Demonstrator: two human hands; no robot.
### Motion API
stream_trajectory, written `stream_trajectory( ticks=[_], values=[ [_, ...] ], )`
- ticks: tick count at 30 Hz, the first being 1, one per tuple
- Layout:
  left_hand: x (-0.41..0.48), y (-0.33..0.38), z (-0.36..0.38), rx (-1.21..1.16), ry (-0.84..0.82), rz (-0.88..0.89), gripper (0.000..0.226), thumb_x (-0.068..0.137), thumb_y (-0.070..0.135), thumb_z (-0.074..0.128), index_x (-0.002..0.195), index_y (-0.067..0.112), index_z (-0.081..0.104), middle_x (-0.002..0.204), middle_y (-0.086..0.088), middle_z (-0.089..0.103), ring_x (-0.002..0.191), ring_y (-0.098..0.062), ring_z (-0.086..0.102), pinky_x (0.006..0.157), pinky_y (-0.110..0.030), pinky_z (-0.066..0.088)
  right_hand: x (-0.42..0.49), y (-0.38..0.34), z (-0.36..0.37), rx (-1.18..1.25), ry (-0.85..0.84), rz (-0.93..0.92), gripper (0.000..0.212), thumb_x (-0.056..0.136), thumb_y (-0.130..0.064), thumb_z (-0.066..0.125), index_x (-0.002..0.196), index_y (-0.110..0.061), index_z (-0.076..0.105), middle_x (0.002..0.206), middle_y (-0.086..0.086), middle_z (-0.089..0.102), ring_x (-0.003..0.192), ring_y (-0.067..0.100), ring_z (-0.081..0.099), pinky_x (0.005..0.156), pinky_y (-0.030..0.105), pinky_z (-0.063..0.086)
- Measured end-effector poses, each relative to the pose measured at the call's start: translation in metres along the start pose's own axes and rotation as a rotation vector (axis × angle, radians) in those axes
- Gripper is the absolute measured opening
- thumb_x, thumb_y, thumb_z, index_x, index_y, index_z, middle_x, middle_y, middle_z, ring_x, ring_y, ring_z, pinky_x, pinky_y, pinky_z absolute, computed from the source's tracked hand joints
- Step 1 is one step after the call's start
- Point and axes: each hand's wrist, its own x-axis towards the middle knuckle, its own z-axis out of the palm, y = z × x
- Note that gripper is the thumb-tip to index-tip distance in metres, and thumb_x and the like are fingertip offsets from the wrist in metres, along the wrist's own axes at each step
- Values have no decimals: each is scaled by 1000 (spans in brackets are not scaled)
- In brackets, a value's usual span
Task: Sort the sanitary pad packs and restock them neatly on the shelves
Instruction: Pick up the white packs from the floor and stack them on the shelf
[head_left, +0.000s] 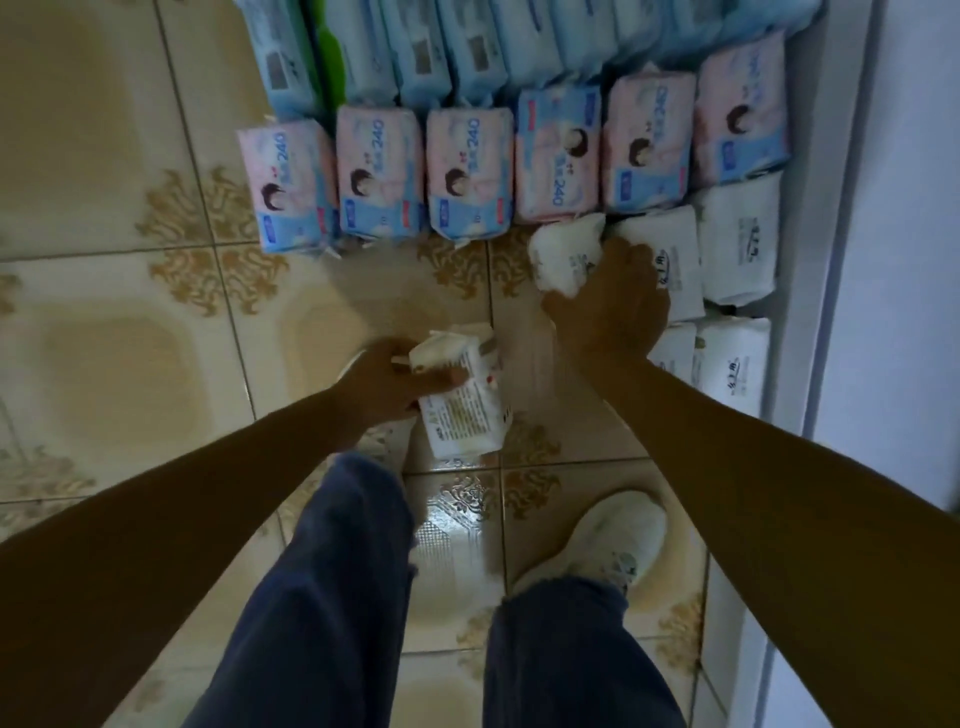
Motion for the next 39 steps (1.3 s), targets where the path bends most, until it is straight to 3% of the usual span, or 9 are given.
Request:
stream_trajectory(
  ticks=[7,12,16,19,24,26,28,32,39],
  values=[
    [-95,56,-5,-238,40,38,46,70,34,75,105,6,67,100,-10,74,92,-26,71,79,-38,58,-80,13,-112,503,-54,157,74,68,-31,82,126,-7,42,123,10,51,110,28,55,89,44,51],
    [-205,126,17,-282,-29,89,50,75,26,80,117,6,62,108,-10,72,98,-25,70,87,-45,56,-169,9,-242,553,-152,144,67,68,-22,85,119,-13,41,114,3,54,102,22,60,81,34,54],
    [-317,191,30,-212,-64,180,14,86,27,69,95,16,67,85,4,73,72,-4,71,61,-20,56,-240,-14,-347,511,-216,173,87,52,-46,85,123,-13,47,115,7,57,98,22,62,80,41,58],
    [-394,232,36,-269,-11,249,24,89,40,59,85,18,65,72,5,73,66,-5,69,64,-26,54,-292,-27,-416,623,-222,255,83,47,-56,79,115,-16,54,108,5,61,92,18,63,78,40,58],
    [-484,274,59,-320,-132,245,55,98,52,30,85,18,71,85,-10,70,73,-25,67,73,-37,52,-391,-32,-499,962,13,382,63,58,-46,78,112,-29,50,106,-5,62,92,11,62,79,36,55],
    [-510,284,70,-207,-258,296,49,99,44,37,77,21,75,80,-9,70,71,-24,67,75,-40,52,-435,-26,-523,1081,162,423,44,70,-26,79,105,-34,54,102,-10,64,89,7,63,76,32,55],
    [-536,294,87,-67,-385,355,35,93,44,51,102,19,73,94,-10,70,86,-24,68,87,-45,53,-479,-17,-544,1135,298,443,35,74,-16,78,92,-35,55,94,-13,64,81,3,65,71,29,54],
    [-610,296,133,181,-654,516,28,88,44,60,106,23,63,86,5,70,75,-5,67,62,-17,49,-569,-1,-557,1238,525,470,36,77,-8,76,90,-35,57,83,-18,69,72,-4,66,69,30,55],
    [-729,209,216,441,-1027,404,57,74,55,72,119,22,60,111,-4,72,103,-22,68,84,-38,56,-744,26,-506,1364,932,654,34,81,-13,74,100,-36,57,90,-20,69,84,4,67,78,40,57]
  ],
)
